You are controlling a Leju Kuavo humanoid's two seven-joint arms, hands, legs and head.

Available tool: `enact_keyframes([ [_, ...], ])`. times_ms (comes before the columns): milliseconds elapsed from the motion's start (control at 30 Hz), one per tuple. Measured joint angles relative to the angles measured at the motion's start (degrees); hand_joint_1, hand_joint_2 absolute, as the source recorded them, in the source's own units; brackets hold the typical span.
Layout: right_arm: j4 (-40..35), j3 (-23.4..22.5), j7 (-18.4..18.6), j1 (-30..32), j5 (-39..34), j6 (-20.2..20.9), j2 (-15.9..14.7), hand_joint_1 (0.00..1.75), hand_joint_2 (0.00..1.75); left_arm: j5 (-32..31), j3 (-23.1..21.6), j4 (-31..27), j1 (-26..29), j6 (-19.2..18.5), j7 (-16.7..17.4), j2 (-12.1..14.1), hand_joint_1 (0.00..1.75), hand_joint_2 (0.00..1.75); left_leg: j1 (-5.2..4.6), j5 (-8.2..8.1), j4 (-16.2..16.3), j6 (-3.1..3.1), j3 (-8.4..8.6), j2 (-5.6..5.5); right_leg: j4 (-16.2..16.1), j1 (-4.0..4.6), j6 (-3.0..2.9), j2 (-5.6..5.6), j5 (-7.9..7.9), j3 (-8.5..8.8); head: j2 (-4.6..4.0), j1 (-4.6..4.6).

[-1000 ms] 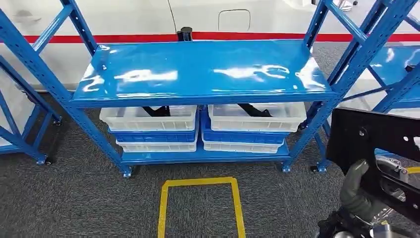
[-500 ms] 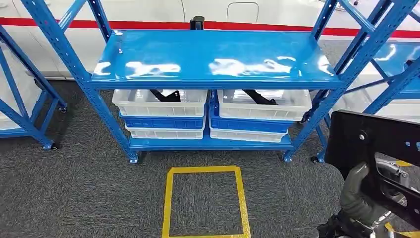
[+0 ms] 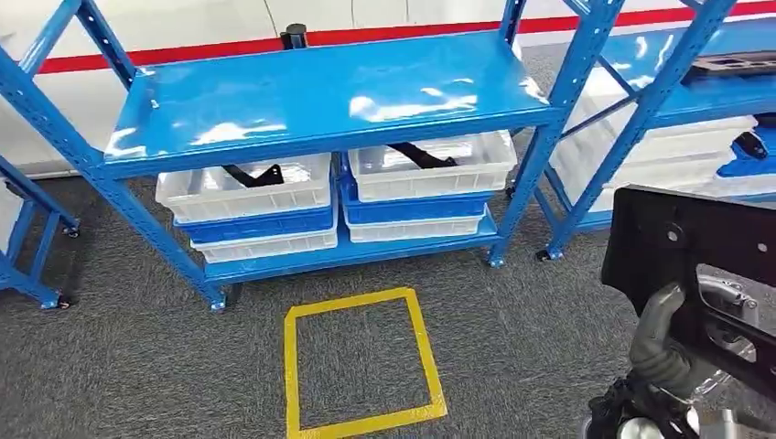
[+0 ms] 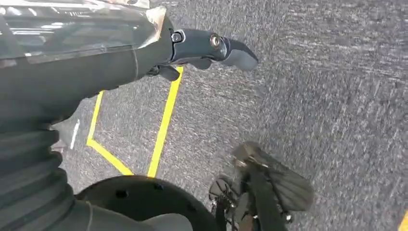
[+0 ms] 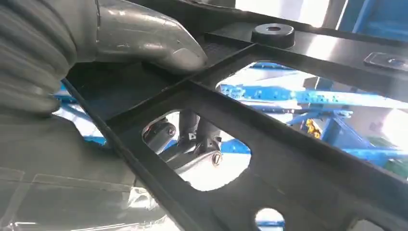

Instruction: Take the parts from the cabinet and place them on the table.

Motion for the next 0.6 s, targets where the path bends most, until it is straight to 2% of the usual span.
enact_keyframes([
  [33,0.1,0.0,0.0,0.0,0.2,0.0,0.0,1.75,1.75,0.1,0.0,0.0,0.0,0.0,-0.2,0.0,0.0,1.75,0.05,0.39,1.2,-0.03,-0.23,0.0,0.1,0.0,-0.08,0.61,0.12,-0.08,0.0,0.0],
  [67,0.2,0.0,0.0,0.0,0.3,0.0,0.0,1.75,1.75,0.2,0.1,0.0,0.0,0.0,-0.3,0.1,0.0,1.75,0.18,1.96,-0.3,-0.03,0.77,-0.01,0.1,-0.02,-0.05,1.16,0.13,-0.08,0.0,-0.04],
  [133,0.2,0.1,0.0,0.0,0.5,-0.1,0.3,1.75,1.75,0.4,0.2,0.0,0.0,-0.1,-0.4,0.2,0.0,1.75,0.64,7.03,-9.3,0.02,5.54,-0.66,0.5,-0.12,0.0,2.51,0.1,-0.03,0.0,-0.02],
  [167,0.2,0.1,0.0,0.0,0.5,-0.2,0.3,1.75,1.75,0.5,0.2,0.0,0.0,-0.1,-0.5,0.3,0.0,1.75,1.0,8.66,-13.9,0.13,7.68,-2.72,0.7,-0.15,0.21,3.07,-0.05,-0.24,0.0,-0.04],
  [200,0.2,0.1,0.0,0.0,0.5,-0.2,0.4,1.75,1.75,0.5,0.3,0.0,0.0,-0.2,-0.5,0.4,0.0,1.75,1.08,7.79,-15.0,0.19,8.78,-4.85,0.9,0.12,0.6,3.63,-0.03,-0.98,0.0,-0.02],
  [233,0.2,0.2,0.0,-0.1,0.5,-0.2,0.4,1.75,1.75,0.5,0.3,0.0,0.0,-0.2,-0.5,0.4,0.0,1.75,1.08,8.18,-15.3,0.3,8.57,-4.64,1.1,0.28,0.82,4.19,0.1,-1.21,0.0,0.09],
  [267,0.2,0.3,0.0,-0.1,0.7,-0.2,0.4,1.75,1.75,0.5,0.4,0.0,0.1,-0.2,-0.5,0.4,0.0,1.75,0.9,8.0,-15.7,0.37,8.55,-3.86,1.1,0.13,1.13,4.77,0.28,-1.23,0.0,-0.13],
  [333,0.2,0.3,0.0,-0.1,0.7,-0.2,0.4,1.75,1.75,0.6,0.6,0.0,-0.3,-0.2,-0.5,0.5,0.0,1.75,0.87,7.63,-16.6,1.01,8.31,-2.4,1.1,0.12,2.07,5.9,0.67,-2.45,0.0,-0.07],
  [367,0.2,0.3,0.0,0.0,0.7,-0.2,0.4,1.75,1.75,0.6,0.7,0.0,-0.5,-0.2,-0.5,0.4,0.0,1.75,1.1,7.94,-17.1,1.46,8.36,-1.65,1.9,-0.01,2.22,4.51,0.07,-3.12,0.0,-0.04],
  [400,0.2,0.3,0.0,0.0,0.7,-0.2,0.4,1.75,1.75,0.6,0.8,0.0,-0.5,-0.1,-0.5,0.4,0.0,1.75,1.04,8.02,-17.3,1.74,8.3,-1.23,4.2,0.35,2.07,2.36,-1.24,-4.26,0.0,0.24],
  [433,0.2,0.3,0.0,-0.2,0.7,-0.2,0.4,1.75,1.75,0.6,0.8,0.0,-0.5,-0.2,-0.6,0.5,0.0,1.75,0.9,8.08,-17.3,2.18,8.17,-0.4,9.1,0.31,1.76,1.21,-3.32,-6.61,0.0,0.57],
  [467,0.2,0.3,0.0,-0.1,0.7,-0.2,0.4,1.75,1.75,0.6,0.8,0.0,-0.5,-0.2,-0.6,0.4,0.0,1.75,0.8,8.11,-17.3,2.26,8.11,0.37,14.1,0.25,1.61,0.78,-5.11,-9.03,0.0,0.5],
  [500,0.3,0.3,0.0,0.0,0.7,-0.2,0.4,1.75,1.75,0.6,0.9,0.0,-0.5,-0.2,-0.6,0.4,0.0,1.75,0.75,8.1,-17.2,2.28,8.04,1.09,18.2,0.22,1.67,0.6,-6.2,-10.93,0.0,0.55],
  [533,0.3,0.3,0.0,0.0,0.7,-0.2,0.4,1.75,1.75,0.6,0.9,0.0,-0.5,-0.2,-0.6,0.5,0.0,1.75,0.72,8.1,-17.2,2.28,8.06,1.75,20.0,0.18,2.0,0.49,-6.3,-11.81,0.0,0.53],
  [567,0.4,0.3,0.0,0.0,0.7,-0.2,0.4,1.75,1.75,0.6,0.9,0.0,-0.5,-0.2,-0.6,0.5,0.0,1.75,0.74,8.09,-17.2,2.27,8.11,2.45,18.9,0.06,2.49,0.35,-5.51,-11.36,0.0,0.54],
  [600,0.4,0.3,0.0,0.0,0.7,-0.2,0.4,1.75,1.75,0.6,0.9,0.0,-0.5,-0.2,-0.6,0.5,0.0,1.75,0.78,8.08,-17.2,2.26,8.19,3.1,15.2,-0.09,3.18,0.04,-3.7,-9.5,0.0,0.55],
])
